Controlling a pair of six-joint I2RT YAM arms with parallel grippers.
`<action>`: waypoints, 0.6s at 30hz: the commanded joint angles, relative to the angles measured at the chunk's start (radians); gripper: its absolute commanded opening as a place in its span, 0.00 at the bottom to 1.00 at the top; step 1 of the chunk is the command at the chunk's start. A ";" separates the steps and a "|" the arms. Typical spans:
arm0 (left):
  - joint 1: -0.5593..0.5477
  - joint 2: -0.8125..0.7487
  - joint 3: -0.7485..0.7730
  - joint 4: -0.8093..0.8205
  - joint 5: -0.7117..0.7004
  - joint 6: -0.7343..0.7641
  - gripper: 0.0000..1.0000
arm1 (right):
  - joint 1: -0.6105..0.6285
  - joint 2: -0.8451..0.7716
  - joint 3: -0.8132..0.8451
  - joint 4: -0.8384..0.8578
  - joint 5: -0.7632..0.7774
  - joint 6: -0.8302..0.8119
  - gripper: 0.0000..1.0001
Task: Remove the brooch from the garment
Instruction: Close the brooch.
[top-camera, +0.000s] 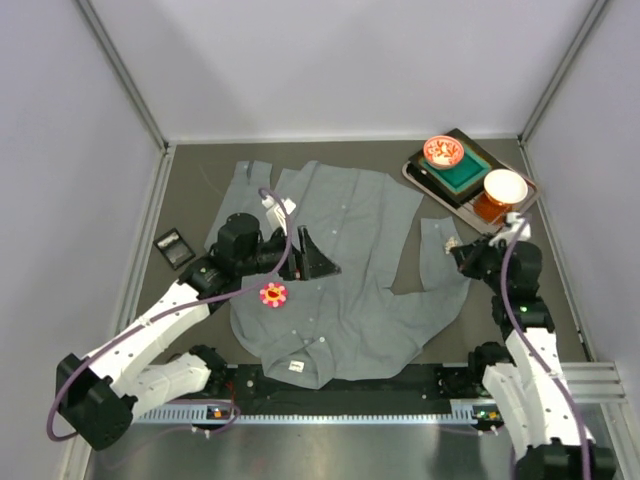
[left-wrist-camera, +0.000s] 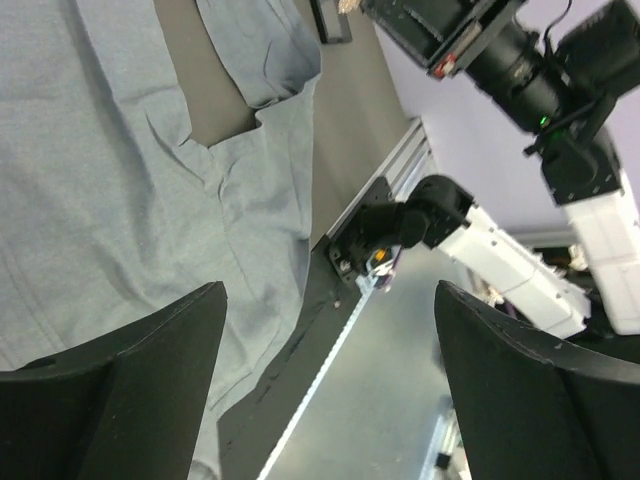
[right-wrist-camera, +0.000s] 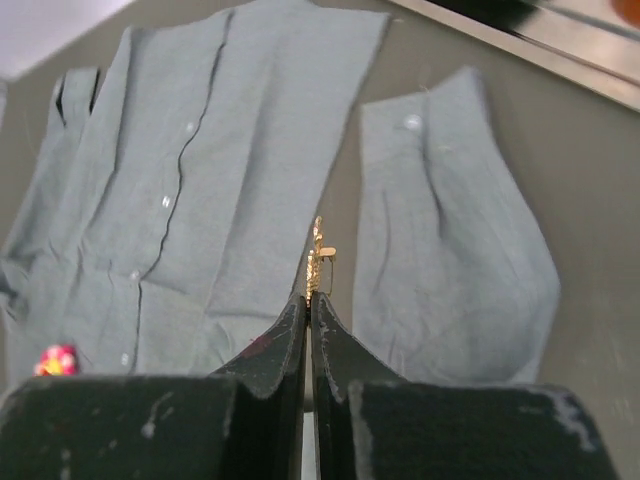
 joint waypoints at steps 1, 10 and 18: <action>-0.001 0.021 0.064 -0.076 0.084 0.223 0.89 | -0.217 -0.034 0.001 -0.155 -0.229 0.186 0.00; -0.108 0.022 0.004 -0.040 0.053 0.311 0.90 | -0.498 0.072 0.053 -0.263 -0.160 0.206 0.00; -0.232 0.039 0.075 -0.141 -0.135 0.409 0.92 | -0.635 0.115 0.045 -0.231 -0.162 0.099 0.00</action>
